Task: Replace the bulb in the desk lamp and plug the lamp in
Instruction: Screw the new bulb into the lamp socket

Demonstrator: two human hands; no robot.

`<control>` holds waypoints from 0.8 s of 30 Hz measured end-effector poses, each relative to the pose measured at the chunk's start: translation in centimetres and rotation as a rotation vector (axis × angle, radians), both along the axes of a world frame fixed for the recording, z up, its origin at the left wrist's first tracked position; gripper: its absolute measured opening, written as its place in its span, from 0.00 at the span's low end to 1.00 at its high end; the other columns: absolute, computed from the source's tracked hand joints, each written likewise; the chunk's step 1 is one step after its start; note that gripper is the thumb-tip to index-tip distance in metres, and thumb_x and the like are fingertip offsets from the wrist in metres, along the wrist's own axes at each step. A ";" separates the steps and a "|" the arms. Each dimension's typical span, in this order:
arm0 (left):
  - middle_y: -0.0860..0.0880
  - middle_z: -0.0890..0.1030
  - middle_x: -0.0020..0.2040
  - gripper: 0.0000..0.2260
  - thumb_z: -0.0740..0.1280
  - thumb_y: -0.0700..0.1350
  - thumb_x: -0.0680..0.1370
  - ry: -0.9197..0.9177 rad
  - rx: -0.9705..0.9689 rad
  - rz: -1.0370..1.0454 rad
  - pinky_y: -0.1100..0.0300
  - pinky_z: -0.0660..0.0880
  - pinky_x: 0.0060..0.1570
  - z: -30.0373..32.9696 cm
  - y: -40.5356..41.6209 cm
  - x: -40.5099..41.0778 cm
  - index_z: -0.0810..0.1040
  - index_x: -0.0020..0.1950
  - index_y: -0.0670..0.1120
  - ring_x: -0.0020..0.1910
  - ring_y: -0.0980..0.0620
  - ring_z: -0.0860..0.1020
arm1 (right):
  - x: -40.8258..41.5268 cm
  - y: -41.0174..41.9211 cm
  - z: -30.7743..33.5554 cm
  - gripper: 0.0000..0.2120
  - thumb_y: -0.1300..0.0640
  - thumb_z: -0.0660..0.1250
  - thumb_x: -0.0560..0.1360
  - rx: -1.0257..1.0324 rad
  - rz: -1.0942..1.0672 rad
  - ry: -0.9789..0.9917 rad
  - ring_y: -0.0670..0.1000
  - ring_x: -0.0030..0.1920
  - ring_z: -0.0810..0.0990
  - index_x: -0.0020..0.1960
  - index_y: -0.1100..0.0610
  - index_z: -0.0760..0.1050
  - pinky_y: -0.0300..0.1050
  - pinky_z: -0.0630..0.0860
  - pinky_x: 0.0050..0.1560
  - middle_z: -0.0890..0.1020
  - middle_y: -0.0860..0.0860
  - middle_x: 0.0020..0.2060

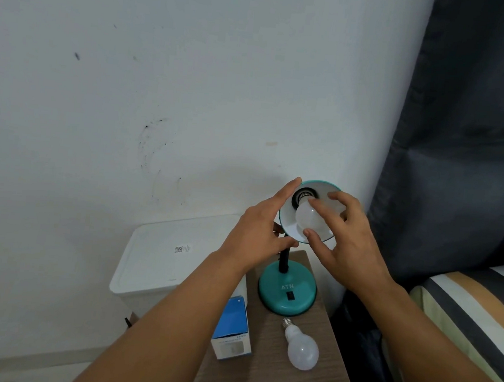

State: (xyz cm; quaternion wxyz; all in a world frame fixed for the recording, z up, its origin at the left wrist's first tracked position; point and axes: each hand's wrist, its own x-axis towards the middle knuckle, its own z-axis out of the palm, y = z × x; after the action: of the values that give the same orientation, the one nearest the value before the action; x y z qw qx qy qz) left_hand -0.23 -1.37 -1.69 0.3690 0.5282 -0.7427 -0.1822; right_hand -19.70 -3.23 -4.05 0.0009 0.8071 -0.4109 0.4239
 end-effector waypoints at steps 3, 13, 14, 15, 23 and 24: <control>0.55 0.77 0.67 0.46 0.79 0.45 0.73 0.003 -0.001 0.003 0.65 0.80 0.52 0.0 0.1 0.0 0.55 0.80 0.67 0.50 0.52 0.83 | -0.1 -0.1 -0.2 0.26 0.48 0.72 0.74 0.035 -0.031 -0.035 0.53 0.57 0.74 0.68 0.55 0.72 0.50 0.79 0.52 0.69 0.55 0.64; 0.54 0.77 0.67 0.46 0.79 0.45 0.73 -0.011 -0.002 0.008 0.68 0.79 0.52 0.1 0.2 -0.1 0.55 0.80 0.65 0.52 0.51 0.82 | -0.2 -0.2 -0.1 0.23 0.50 0.69 0.77 -0.008 -0.016 0.026 0.52 0.51 0.75 0.70 0.50 0.71 0.47 0.79 0.46 0.70 0.56 0.64; 0.54 0.77 0.68 0.46 0.79 0.45 0.73 -0.014 -0.003 0.009 0.67 0.79 0.52 0.1 0.2 -0.1 0.54 0.80 0.65 0.52 0.51 0.82 | -0.1 -0.1 -0.2 0.23 0.51 0.69 0.77 -0.014 -0.009 0.031 0.52 0.50 0.75 0.70 0.51 0.71 0.47 0.79 0.46 0.70 0.56 0.65; 0.54 0.77 0.68 0.46 0.79 0.45 0.73 -0.016 -0.002 0.011 0.65 0.80 0.53 0.2 0.2 0.0 0.54 0.80 0.65 0.52 0.51 0.82 | -0.1 0.0 -0.3 0.23 0.52 0.70 0.76 -0.015 -0.001 0.037 0.52 0.49 0.76 0.70 0.51 0.72 0.47 0.79 0.46 0.70 0.57 0.66; 0.54 0.77 0.65 0.47 0.79 0.43 0.73 -0.007 0.004 0.008 0.66 0.80 0.51 0.0 0.2 0.1 0.54 0.79 0.67 0.50 0.51 0.82 | -0.2 -0.2 -0.7 0.30 0.62 0.73 0.72 -0.014 0.020 0.050 0.56 0.57 0.78 0.72 0.53 0.68 0.50 0.80 0.52 0.70 0.56 0.69; 0.55 0.77 0.65 0.47 0.79 0.44 0.73 -0.012 0.003 0.010 0.66 0.80 0.51 0.0 0.2 0.1 0.54 0.79 0.67 0.49 0.51 0.82 | -0.2 -0.2 -0.7 0.30 0.62 0.73 0.72 -0.014 0.022 0.049 0.57 0.58 0.78 0.72 0.53 0.68 0.50 0.81 0.52 0.70 0.56 0.68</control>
State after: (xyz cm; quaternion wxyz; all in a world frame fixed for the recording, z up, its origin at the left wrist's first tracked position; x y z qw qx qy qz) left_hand -0.13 -1.18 -1.71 0.3648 0.5336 -0.7419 -0.1784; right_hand -19.89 -3.46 -4.74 0.0120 0.8218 -0.3988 0.4068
